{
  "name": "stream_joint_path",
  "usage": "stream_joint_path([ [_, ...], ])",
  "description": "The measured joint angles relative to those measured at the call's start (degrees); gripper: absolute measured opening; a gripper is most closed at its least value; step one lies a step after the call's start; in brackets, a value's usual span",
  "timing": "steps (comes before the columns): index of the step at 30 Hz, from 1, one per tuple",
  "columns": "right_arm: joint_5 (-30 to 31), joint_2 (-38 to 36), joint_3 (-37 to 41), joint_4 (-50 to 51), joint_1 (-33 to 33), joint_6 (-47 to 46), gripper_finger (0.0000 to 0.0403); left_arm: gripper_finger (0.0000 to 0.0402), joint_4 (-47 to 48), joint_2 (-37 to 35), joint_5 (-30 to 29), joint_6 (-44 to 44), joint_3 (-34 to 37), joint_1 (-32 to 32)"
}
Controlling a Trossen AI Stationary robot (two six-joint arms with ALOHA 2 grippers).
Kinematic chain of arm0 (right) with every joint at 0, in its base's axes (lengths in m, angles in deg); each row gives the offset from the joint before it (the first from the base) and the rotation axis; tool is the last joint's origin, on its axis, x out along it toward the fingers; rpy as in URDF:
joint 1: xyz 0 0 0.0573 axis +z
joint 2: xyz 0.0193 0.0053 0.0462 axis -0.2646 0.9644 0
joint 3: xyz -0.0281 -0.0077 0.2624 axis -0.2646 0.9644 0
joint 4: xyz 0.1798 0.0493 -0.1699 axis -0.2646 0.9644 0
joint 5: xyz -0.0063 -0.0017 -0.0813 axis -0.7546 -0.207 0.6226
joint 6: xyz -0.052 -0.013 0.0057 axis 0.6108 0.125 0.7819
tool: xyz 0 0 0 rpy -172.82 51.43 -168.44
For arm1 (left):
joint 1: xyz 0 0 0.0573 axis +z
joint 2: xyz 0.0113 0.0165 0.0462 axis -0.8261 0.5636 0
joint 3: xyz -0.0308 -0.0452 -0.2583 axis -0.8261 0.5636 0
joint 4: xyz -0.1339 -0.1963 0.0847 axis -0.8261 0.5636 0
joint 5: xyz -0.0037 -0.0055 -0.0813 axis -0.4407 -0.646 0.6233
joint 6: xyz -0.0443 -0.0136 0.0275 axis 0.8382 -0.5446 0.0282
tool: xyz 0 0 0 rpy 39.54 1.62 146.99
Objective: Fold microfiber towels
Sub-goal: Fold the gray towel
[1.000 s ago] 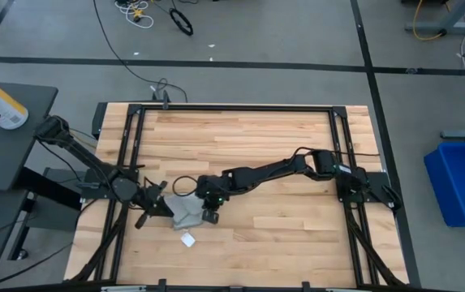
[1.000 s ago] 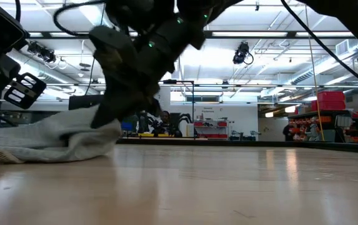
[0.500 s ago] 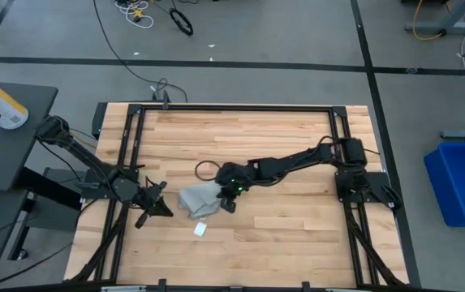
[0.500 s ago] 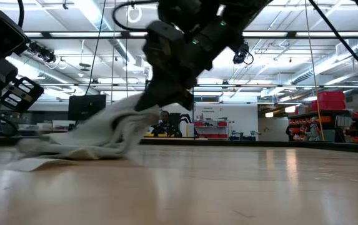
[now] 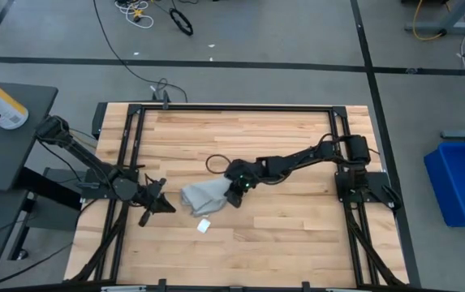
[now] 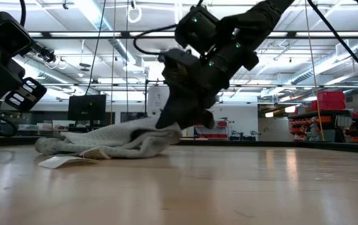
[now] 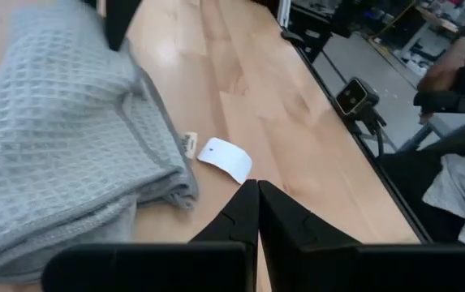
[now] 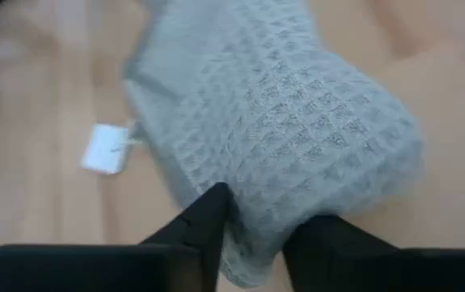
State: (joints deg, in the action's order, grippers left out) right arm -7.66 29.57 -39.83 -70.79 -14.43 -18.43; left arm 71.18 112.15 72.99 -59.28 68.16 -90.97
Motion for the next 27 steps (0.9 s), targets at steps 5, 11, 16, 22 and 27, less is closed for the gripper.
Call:
stream_joint_path([
  [5, 2.1, -3.8, 3.2, -1.7, -3.3, -0.1, 0.0183, 0.0008, -1.0, 0.0, -1.9, 0.0, 0.0, 1.4],
  [11, -1.2, -8.1, 7.1, -6.1, -6.5, 0.0, 0.0227, 0.0014, -0.8, 0.0, -5.7, 1.5, -0.8, 4.2],
  [16, -2.4, -12.2, 11.8, -5.3, -8.3, 0.7, 0.0225, 0.0012, 0.7, 0.3, -4.7, 6.7, -0.8, 6.1],
  [22, -3.7, -16.6, 18.4, -8.3, -8.6, 1.0, 0.0197, 0.0007, 2.2, 3.5, 5.4, 10.4, -0.9, 6.5],
  [27, -3.7, -19.0, 22.9, -11.7, -7.2, -1.0, 0.0191, 0.0030, 3.6, 7.1, 7.8, 13.2, -0.9, 6.5],
])
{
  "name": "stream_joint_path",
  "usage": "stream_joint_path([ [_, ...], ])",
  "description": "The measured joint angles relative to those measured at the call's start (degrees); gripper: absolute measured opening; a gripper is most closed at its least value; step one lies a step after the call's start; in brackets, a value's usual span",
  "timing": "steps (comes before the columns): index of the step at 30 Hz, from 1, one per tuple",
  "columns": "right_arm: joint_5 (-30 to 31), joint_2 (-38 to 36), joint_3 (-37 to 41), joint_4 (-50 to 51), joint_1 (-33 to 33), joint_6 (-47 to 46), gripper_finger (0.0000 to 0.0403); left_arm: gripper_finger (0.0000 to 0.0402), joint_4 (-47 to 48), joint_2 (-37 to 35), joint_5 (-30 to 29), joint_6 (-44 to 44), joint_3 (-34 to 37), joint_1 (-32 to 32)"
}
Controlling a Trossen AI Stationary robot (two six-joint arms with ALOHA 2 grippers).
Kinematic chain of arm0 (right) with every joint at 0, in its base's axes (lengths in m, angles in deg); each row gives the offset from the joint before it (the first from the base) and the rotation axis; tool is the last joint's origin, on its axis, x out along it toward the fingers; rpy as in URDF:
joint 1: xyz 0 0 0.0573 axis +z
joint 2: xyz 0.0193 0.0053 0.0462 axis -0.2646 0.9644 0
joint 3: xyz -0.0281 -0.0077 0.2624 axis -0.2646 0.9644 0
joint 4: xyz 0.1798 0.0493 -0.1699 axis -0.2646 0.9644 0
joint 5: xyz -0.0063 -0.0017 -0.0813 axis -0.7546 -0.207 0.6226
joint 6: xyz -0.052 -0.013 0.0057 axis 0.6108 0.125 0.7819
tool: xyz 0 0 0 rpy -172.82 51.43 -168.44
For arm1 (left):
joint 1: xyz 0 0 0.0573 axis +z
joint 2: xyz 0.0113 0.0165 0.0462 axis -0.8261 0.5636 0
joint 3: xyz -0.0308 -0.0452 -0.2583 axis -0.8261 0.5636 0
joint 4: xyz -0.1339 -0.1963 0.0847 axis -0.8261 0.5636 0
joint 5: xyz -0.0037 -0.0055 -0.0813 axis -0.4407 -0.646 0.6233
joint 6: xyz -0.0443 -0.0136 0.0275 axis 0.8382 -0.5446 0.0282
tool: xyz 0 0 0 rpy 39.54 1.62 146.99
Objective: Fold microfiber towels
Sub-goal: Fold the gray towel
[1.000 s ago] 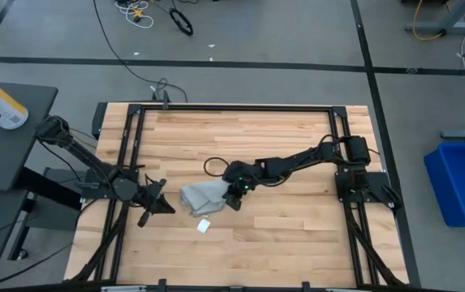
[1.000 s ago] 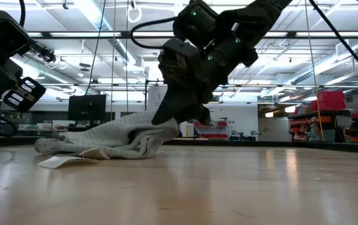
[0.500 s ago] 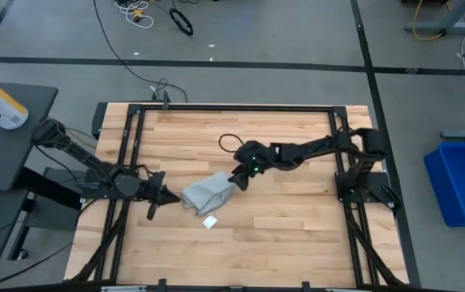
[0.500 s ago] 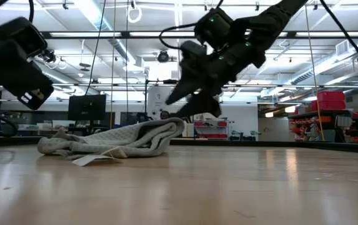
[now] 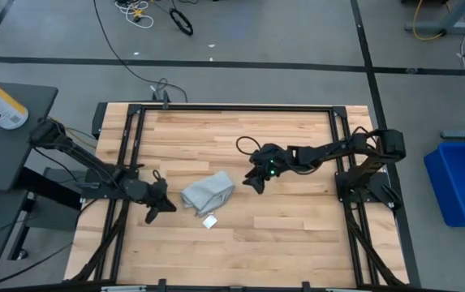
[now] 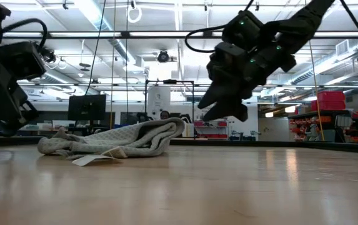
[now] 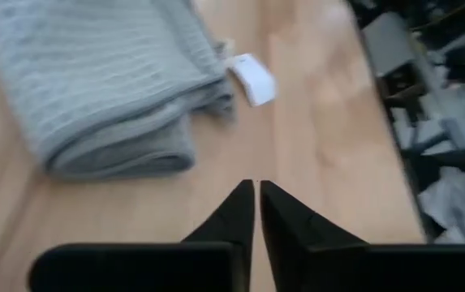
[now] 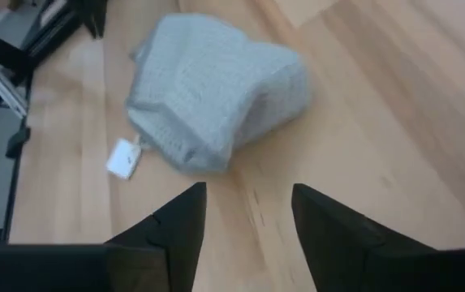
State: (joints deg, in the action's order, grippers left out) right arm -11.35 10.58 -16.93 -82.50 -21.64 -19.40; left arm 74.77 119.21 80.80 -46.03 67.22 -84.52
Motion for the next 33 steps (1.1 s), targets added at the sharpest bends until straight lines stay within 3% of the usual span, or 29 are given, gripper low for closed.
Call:
stream_joint_path([
  [8, -1.8, -0.4, 2.9, -5.9, 1.1, 0.7, 0.0235, 0.0100, 1.4, 6.3, -7.1, 3.7, 0.0, 0.3],
  [14, -4.4, -0.4, 2.6, -8.1, -1.3, 0.9, 0.0255, 0.0126, 0.5, 9.6, -9.2, 4.8, 0.0, 4.0],
  [24, -7.6, -0.4, 2.6, -8.9, -2.3, 0.9, 0.0246, 0.0138, -7.5, 14.9, -1.2, 2.2, -0.1, 12.9],
  [33, -8.3, -0.4, 2.6, -8.9, -1.0, 0.8, 0.0242, 0.0157, -8.4, 15.7, 9.7, 13.3, -0.2, 14.1],
])
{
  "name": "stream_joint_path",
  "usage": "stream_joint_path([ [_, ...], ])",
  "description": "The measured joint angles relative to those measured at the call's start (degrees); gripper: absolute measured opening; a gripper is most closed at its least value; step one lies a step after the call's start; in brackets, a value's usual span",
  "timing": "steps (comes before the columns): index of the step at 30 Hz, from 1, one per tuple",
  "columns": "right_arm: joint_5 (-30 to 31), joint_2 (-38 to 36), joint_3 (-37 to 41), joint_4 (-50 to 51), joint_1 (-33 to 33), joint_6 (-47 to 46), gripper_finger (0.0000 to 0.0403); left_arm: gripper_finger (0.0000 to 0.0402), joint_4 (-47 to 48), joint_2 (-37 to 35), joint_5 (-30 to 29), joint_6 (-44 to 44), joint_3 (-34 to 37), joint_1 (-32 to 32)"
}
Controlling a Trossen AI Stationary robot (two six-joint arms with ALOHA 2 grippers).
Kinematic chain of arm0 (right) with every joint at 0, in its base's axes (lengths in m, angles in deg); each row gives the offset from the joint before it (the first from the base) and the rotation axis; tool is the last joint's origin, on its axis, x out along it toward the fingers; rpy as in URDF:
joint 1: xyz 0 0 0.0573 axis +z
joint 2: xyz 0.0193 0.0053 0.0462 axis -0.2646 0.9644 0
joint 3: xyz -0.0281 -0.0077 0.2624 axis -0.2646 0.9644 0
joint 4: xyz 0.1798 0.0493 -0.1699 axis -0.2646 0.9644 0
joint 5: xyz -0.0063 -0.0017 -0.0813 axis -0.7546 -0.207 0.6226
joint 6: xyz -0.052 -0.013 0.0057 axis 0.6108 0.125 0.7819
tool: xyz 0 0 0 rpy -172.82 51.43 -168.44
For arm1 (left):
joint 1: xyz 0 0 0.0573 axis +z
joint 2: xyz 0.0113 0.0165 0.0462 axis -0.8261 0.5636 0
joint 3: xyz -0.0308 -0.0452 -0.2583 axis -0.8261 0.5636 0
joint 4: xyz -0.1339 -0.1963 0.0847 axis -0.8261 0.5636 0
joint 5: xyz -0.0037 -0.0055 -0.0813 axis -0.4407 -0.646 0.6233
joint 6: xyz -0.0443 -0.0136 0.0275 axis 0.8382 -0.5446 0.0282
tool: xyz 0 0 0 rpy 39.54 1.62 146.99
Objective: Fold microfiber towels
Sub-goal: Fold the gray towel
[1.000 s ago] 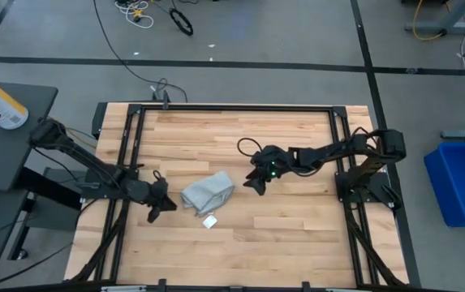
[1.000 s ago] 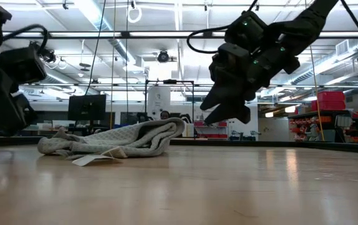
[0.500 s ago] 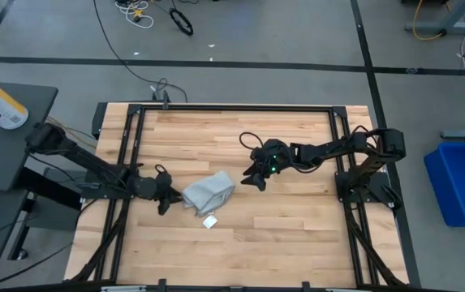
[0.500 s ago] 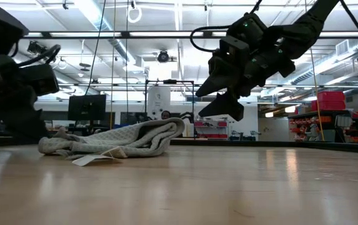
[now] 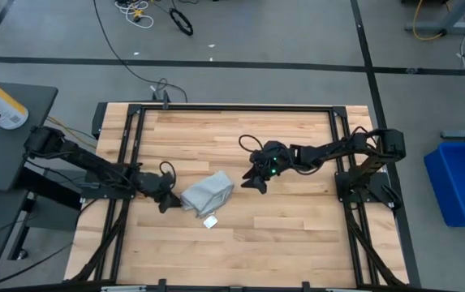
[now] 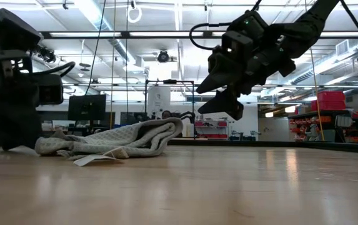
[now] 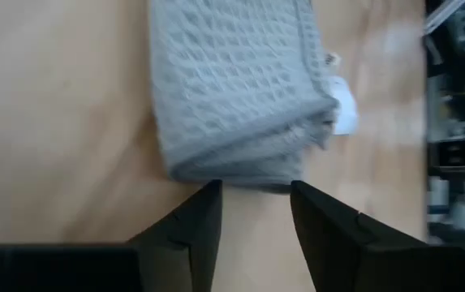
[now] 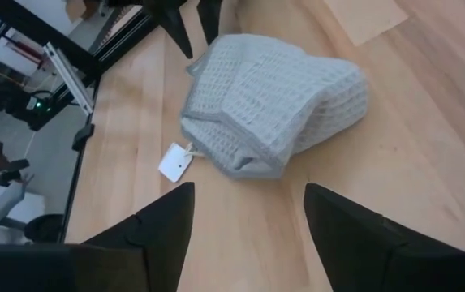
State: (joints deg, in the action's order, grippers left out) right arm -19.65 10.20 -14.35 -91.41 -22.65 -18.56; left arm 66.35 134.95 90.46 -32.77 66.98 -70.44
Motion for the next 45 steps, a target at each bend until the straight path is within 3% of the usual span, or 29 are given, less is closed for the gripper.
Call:
stream_joint_path([
  [8, -0.1, 0.0, 0.0, 0.0, 1.2, 0.4, 0.0262, 0.0167, -2.9, 0.0, 2.5, 11.1, 0.1, 0.6],
  [21, -2.5, 0.1, 0.0, 1.0, 2.0, 3.7, 0.0252, 0.0167, 7.3, -2.0, 13.6, 1.4, -0.8, 4.0],
  [28, -3.2, 0.1, 0.0, 0.5, 1.9, 3.2, 0.0265, 0.0167, 12.5, -2.2, 9.5, -2.8, -1.0, 4.1],
  [32, 0.7, 0.1, 0.0, -0.1, 1.2, 1.8, 0.0263, 0.0167, 10.2, -2.0, 6.5, -3.2, -0.7, 5.4],
  [37, 8.8, 0.1, 0.0, 0.0, 1.1, 1.3, 0.0244, 0.0167, 5.1, -3.1, 2.1, -3.9, -0.3, 5.9],
  [45, 8.1, 0.1, 0.0, -0.7, 2.7, 1.0, 0.0191, 0.0159, 3.6, -3.8, 3.3, -4.6, -0.5, 5.7],
])
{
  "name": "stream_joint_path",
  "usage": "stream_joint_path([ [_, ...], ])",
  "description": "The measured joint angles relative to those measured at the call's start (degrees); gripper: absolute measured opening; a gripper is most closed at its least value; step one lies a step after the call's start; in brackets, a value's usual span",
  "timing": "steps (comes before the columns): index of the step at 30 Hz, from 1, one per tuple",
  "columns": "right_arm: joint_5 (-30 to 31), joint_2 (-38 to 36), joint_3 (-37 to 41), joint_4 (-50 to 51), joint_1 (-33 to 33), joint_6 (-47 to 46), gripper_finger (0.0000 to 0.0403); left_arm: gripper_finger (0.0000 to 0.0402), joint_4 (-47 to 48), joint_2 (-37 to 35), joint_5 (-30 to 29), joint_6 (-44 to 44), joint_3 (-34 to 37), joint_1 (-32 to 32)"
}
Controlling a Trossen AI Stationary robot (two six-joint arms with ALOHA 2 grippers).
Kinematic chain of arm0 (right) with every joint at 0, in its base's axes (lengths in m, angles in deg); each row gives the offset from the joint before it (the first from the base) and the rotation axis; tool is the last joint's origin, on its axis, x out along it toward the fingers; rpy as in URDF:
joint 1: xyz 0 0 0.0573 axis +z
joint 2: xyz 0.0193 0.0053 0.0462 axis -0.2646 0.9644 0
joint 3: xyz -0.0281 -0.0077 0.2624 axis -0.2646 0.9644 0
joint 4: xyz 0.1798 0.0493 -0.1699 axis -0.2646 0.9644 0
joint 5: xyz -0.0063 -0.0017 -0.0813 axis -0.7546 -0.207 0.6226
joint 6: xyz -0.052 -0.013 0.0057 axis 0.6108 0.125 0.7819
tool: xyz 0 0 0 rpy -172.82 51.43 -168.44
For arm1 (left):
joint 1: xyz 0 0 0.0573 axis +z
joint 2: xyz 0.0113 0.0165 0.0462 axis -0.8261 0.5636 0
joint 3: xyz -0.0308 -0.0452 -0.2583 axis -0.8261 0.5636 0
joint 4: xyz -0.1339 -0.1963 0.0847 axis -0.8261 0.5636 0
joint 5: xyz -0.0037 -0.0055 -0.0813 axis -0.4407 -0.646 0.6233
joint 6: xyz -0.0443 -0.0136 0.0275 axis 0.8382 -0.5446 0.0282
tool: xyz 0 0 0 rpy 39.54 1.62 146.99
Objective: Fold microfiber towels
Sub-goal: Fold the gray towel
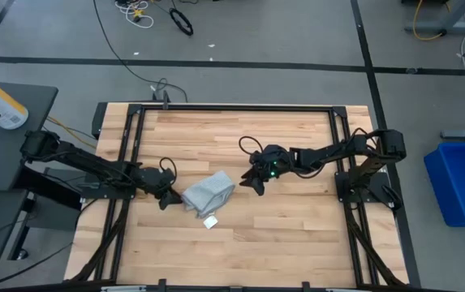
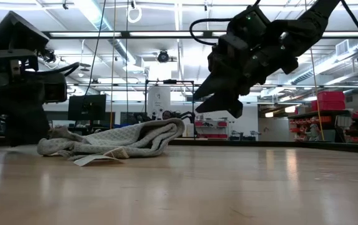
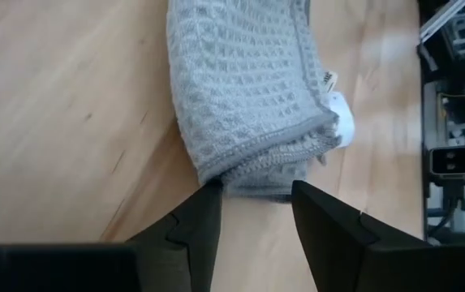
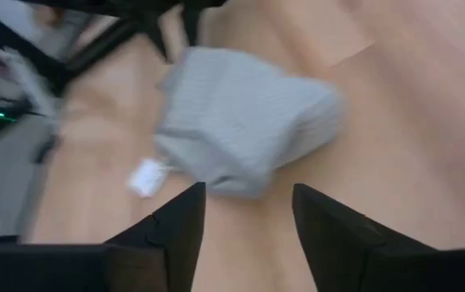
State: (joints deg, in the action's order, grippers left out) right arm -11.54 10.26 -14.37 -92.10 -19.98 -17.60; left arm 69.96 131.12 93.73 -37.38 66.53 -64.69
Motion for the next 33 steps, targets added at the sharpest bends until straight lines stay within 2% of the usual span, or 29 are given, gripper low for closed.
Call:
stream_joint_path([
  [3, -5.6, 0.0, 0.0, -1.3, 0.4, -5.4, 0.0175, 0.0158, -0.6, 0.0, -0.8, -1.1, 0.0, 0.0],
  [6, -9.9, 0.0, 0.0, -2.0, 0.7, -7.0, 0.0165, 0.0158, -2.2, 0.0, -1.7, -1.1, 0.0, 0.0],
  [11, -12.3, 0.0, 0.0, -3.6, 0.2, -10.0, 0.0165, 0.0158, -6.6, 0.0, -1.3, -1.1, -0.1, 0.0],
  [15, -17.3, 1.4, 0.0, -3.1, -2.0, -11.5, 0.0189, 0.0158, -8.9, -0.1, 0.3, -1.1, -0.2, 0.0],
  [21, -19.6, 6.7, 0.0, -4.4, -2.7, -12.6, 0.0250, 0.0158, -12.1, -0.8, 6.5, -1.3, -0.2, 0.0],
  [25, -20.8, 10.2, -0.2, -7.6, -3.6, -14.8, 0.0282, 0.0158, -16.0, -1.9, 7.3, -0.6, -0.2, 0.0],
  [33, -21.4, 15.3, -7.9, -7.2, -5.5, -14.0, 0.0294, 0.0157, -15.8, -2.9, 5.7, -0.2, -0.2, 0.0],
])
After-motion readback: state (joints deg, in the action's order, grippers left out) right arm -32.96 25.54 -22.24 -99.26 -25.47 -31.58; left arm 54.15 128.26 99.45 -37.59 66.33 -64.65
